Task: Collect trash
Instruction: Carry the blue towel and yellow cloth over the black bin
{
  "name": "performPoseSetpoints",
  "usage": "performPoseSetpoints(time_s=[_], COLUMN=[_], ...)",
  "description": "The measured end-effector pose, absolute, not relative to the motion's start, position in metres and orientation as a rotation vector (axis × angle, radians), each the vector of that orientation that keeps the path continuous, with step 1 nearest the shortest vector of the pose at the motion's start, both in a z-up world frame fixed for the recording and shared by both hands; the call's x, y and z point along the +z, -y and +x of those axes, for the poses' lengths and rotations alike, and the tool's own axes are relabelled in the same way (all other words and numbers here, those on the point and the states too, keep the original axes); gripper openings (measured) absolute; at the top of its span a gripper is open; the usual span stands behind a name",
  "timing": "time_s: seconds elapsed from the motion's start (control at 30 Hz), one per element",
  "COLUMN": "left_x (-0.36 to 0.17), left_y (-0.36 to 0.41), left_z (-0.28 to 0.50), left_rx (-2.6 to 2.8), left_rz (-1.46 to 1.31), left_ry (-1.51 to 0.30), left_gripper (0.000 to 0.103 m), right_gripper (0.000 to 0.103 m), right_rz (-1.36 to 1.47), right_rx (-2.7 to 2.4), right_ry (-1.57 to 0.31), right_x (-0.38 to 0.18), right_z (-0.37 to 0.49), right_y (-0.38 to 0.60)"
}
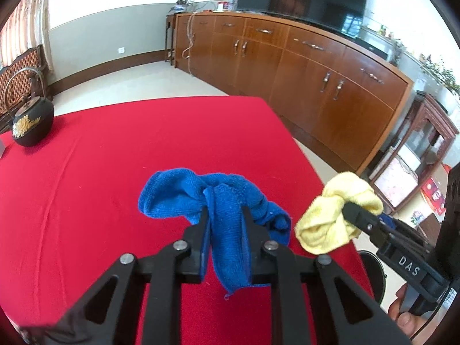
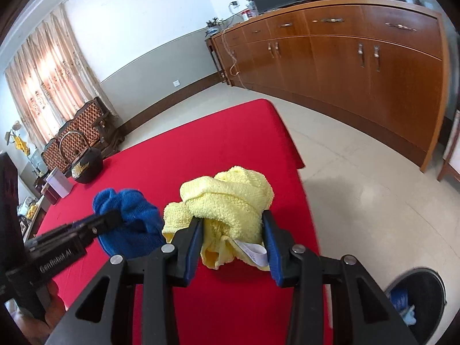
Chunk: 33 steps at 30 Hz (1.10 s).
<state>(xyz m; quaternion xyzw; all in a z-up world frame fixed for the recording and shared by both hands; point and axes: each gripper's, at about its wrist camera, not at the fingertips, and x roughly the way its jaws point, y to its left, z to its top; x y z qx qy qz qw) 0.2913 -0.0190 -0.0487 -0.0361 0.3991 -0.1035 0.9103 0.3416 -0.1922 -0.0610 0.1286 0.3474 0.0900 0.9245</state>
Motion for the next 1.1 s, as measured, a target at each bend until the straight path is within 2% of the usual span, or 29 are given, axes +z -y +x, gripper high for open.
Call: performPoseSetpoints(time_s=[0.63,1.1], left_x=[-0.027,-0.056], left_y=[0.114,0.225], left_z=[0.232,0.203], left_rx=[-0.471,-0.652], left_rz=[-0.019,0.083], left_ry=[-0.818,-0.897], left_gripper=[0.020,0.020], right_gripper=[0.042,0.042], right_rz=[0.336,0.433], right_rx=[-0.046,-0.260], right_ry=[-0.645,-0.679], right_x=[-0.030,-0.065], right_z=[0.201,0.125], right_y=[0.302,0.424])
